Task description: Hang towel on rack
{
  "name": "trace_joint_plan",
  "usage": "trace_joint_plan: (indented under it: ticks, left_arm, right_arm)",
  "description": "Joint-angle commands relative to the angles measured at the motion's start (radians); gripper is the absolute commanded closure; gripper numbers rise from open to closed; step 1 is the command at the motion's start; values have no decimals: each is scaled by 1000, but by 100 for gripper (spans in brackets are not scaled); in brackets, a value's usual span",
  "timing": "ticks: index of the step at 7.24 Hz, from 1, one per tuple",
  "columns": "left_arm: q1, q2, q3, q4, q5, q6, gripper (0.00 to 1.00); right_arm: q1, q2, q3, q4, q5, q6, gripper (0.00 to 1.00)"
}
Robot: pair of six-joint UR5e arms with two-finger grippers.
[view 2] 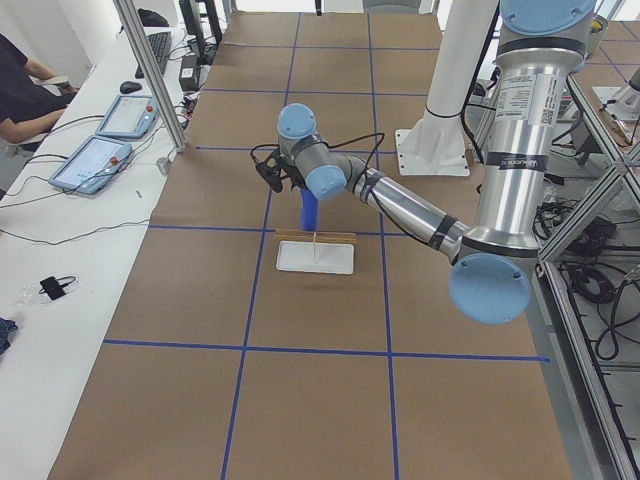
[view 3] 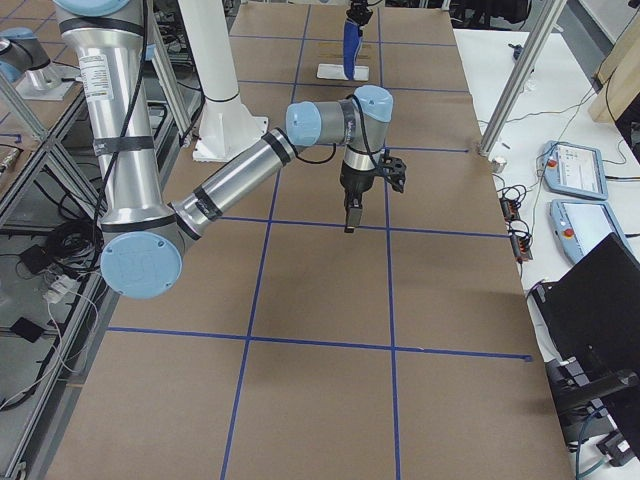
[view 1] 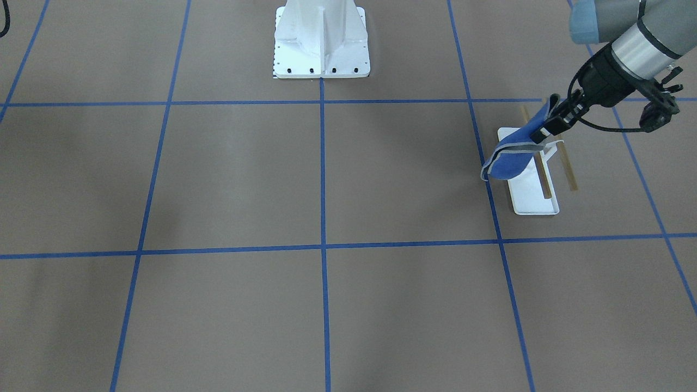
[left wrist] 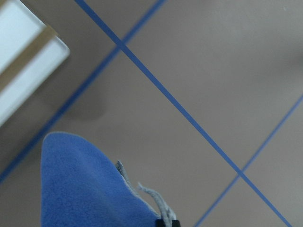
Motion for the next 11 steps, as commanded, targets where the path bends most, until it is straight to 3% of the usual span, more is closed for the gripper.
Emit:
trace_joint_plan:
  ticks: [1, 4, 8, 9, 10, 11]
  left_arm:
    - [-38, 148, -4, -3, 73, 139, 100]
    - [-76, 250, -9, -6, 75, 274, 100]
    - [-64, 229, 57, -6, 124, 286, 100]
    - [-64, 204, 86, -7, 124, 301, 26]
    - [-64, 202, 88, -6, 132, 322, 2]
    - [-63, 192, 101, -6, 132, 338, 1]
  right_arm:
    - [34, -2, -13, 0, 28, -8, 0]
    - [71, 0, -25, 1, 122, -8, 0]
    - [84, 0, -34, 1, 145, -8, 0]
    - [86, 1, -37, 1, 153, -8, 0]
    - [91, 1, -38, 1, 156, -8, 0]
    - [97, 3, -38, 1, 156, -7, 0]
